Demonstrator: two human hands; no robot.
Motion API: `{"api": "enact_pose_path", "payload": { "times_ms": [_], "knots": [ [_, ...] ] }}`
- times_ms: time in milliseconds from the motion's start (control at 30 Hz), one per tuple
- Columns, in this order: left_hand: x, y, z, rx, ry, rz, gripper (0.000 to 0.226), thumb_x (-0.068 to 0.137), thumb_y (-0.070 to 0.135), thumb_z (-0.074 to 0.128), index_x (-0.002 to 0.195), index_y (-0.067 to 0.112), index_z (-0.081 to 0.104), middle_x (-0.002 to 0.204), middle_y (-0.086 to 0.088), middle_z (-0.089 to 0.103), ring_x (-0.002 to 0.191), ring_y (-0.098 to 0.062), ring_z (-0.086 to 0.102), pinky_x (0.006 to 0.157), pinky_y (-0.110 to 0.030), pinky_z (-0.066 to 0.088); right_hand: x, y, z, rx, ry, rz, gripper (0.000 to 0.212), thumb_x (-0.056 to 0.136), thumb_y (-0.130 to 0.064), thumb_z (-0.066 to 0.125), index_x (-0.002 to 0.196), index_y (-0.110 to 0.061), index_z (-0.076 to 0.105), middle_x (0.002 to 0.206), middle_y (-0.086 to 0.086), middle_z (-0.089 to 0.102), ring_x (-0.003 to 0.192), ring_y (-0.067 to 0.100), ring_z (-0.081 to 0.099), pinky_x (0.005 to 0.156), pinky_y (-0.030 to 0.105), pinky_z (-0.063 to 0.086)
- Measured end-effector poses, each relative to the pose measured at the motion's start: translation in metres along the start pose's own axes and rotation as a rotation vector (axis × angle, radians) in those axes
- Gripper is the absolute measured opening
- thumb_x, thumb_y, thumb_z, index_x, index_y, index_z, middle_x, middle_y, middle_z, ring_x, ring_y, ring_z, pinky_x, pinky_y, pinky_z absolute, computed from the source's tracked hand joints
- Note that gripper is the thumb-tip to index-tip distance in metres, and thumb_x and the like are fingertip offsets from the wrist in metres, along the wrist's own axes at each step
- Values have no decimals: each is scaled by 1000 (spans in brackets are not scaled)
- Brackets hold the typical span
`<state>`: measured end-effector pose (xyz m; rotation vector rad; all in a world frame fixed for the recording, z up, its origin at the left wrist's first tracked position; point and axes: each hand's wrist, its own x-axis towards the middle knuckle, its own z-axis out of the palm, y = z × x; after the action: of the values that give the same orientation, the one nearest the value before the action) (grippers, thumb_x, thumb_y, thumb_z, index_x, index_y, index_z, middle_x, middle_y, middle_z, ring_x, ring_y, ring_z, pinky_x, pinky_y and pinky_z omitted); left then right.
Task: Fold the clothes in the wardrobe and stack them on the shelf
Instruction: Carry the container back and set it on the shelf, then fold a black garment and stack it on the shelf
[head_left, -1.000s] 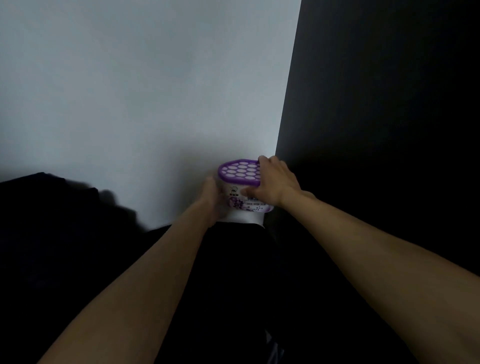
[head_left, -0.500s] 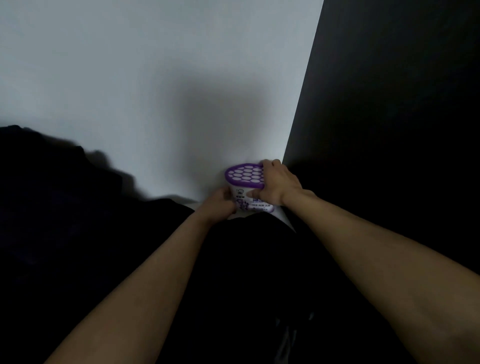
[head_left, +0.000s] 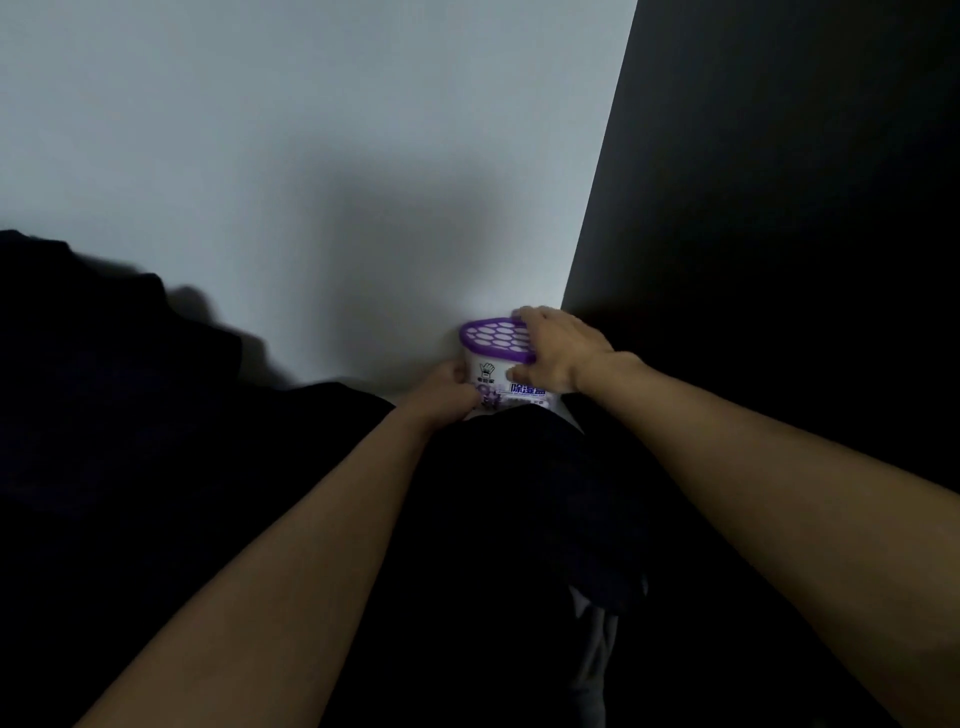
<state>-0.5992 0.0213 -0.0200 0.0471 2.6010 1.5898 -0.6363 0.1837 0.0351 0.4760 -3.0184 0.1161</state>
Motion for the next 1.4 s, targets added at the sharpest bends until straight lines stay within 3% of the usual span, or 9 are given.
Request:
{"api": "enact_pose_path", "payload": {
  "times_ms": [67, 167, 333, 467, 700, 900, 1067, 1233, 1400],
  "knots": [
    [-3, 2, -2, -32, 112, 13, 36, 89, -5, 59, 125, -2, 60, 120, -13, 66, 98, -19, 64, 68, -13, 45, -11, -4, -16, 44, 53, 0, 75, 84, -45, 73, 145, -17, 38, 144, 10, 48, 130, 30, 48, 102, 42, 43],
    [-13, 12, -19, -15, 290, 68, 32, 90, -1, 58, 122, 0, 58, 115, -8, 64, 92, -17, 64, 66, -6, 43, -37, -23, -40, 171, 237, 30, 63, 92, -37, 62, 147, -16, 40, 149, 9, 46, 134, 29, 47, 105, 41, 42],
    [-74, 44, -31, 247, 320, 212, 34, 89, 3, 54, 121, 8, 64, 123, -14, 67, 113, -29, 62, 98, -38, 49, -90, -53, -79, 641, 537, 78, 40, 93, -19, 59, 133, -15, 56, 131, 2, 60, 112, 17, 59, 97, 34, 49],
    [-142, 57, -40, 320, 348, 266, 43, 85, -1, 50, 124, 13, 63, 127, -11, 64, 118, -26, 59, 100, -34, 46, -128, -72, -99, 1011, 663, 80, 31, 90, -6, 55, 120, -12, 62, 119, 2, 65, 94, 9, 58, 80, 16, 47],
    [-273, 44, -64, 495, 502, 107, 44, 87, 4, 52, 129, 16, 58, 133, -4, 57, 125, -21, 52, 109, -37, 42, -188, -114, -67, 1101, 367, -135, 25, 90, -15, 59, 114, -18, 64, 110, -6, 65, 93, 5, 60, 83, 18, 47],
    [-396, 19, -82, 892, 434, -275, 48, 88, 15, 52, 136, 19, 53, 139, -7, 53, 125, -30, 52, 103, -46, 46, -235, -151, -5, 455, -265, -452, 49, 90, -46, 65, 132, -23, 58, 135, 1, 59, 128, 22, 53, 115, 39, 32],
    [-467, -3, -91, 1230, 283, -559, 35, 90, 27, 50, 123, 23, 62, 118, -7, 64, 109, -31, 61, 83, -38, 43, -259, -186, 2, 144, -223, -417, 30, 91, -43, 60, 116, -28, 67, 131, 6, 60, 133, 34, 43, 118, 62, 6],
    [-515, -28, -111, 1592, 274, -391, 27, 92, 30, 50, 104, 19, 71, 99, -4, 73, 92, -27, 70, 71, -34, 45, -274, -233, -2, 196, -67, -388, 24, 90, -32, 58, 103, -16, 68, 113, 7, 62, 121, 32, 46, 112, 57, 30],
    [-516, -48, -120, 1657, 260, -219, 31, 93, 41, 49, 95, 20, 72, 87, 0, 74, 84, -24, 70, 64, -32, 33, -268, -288, 10, 464, -152, -466, 53, 90, -39, 65, 135, -13, 56, 134, 9, 58, 124, 27, 55, 105, 43, 46]
  ]
}}
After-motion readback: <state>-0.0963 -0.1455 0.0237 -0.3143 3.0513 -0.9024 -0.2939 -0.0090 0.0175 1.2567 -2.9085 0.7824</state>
